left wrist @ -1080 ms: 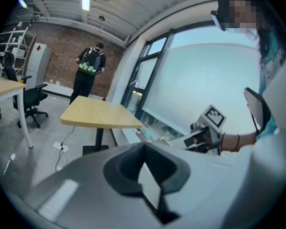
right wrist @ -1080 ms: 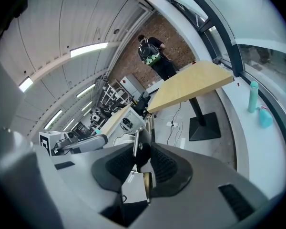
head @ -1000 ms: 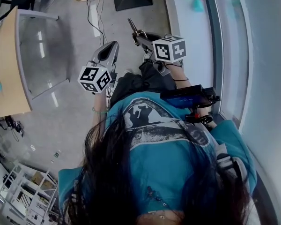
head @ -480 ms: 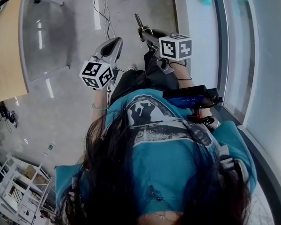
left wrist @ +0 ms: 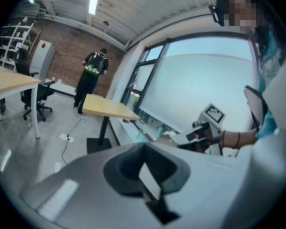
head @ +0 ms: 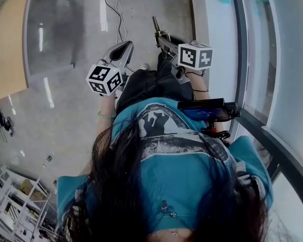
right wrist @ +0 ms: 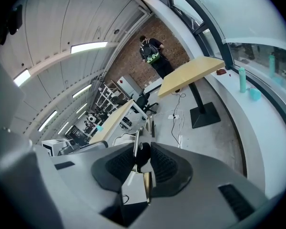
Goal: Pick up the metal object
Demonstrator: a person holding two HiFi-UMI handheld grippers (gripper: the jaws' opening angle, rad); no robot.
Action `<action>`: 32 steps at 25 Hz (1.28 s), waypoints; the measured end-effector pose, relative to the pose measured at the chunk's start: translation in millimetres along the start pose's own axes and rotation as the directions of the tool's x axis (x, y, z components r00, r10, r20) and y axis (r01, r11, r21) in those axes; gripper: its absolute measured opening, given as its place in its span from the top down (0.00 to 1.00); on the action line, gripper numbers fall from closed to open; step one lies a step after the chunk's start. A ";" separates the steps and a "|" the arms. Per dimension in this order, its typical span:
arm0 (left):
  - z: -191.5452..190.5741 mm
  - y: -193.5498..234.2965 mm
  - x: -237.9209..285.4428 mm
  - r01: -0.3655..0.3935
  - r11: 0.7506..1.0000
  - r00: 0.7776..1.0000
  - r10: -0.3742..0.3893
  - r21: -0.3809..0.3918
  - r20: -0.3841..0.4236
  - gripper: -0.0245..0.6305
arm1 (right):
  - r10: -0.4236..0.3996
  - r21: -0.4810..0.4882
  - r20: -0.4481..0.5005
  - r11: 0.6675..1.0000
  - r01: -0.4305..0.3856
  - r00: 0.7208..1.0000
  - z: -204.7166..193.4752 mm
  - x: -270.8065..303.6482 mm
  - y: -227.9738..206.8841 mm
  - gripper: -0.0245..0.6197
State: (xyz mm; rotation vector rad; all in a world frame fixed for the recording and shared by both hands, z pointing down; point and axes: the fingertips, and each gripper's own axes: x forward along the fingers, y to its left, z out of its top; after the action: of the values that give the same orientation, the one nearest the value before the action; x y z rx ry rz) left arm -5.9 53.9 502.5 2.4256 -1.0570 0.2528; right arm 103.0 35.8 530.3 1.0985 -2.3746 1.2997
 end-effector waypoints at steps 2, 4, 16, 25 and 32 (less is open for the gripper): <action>-1.6 1.6 3.8 0.009 1.000 1.000 -0.009 -0.004 0.006 0.96 | -0.007 -0.005 0.000 1.000 0.007 1.000 -0.8 -0.6 -1.5 0.80; -0.8 4.2 9.8 0.021 1.000 1.000 -0.021 -0.004 0.013 0.96 | -0.018 -0.012 0.006 1.000 0.018 1.000 0.7 -1.2 -4.9 0.80; -1.7 -2.2 25.1 0.094 0.995 0.996 -0.094 0.029 -0.001 0.96 | -0.059 -0.016 0.023 0.998 0.060 0.998 -0.8 -6.7 -13.4 0.80; -0.5 3.3 19.6 0.057 0.998 0.998 -0.058 0.025 0.017 0.96 | -0.036 -0.057 0.000 0.998 0.036 0.999 -1.9 0.0 -7.7 0.80; -0.7 3.4 16.6 0.052 0.998 0.998 -0.052 0.021 0.025 0.96 | -0.038 -0.063 -0.012 0.997 0.037 0.999 -3.2 0.6 -6.7 0.80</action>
State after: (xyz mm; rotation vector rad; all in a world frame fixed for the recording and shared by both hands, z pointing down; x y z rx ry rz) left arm 3.0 41.6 510.1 2.4767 -1.0055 0.2161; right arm 106.8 35.9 536.8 1.1075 -2.3567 1.2074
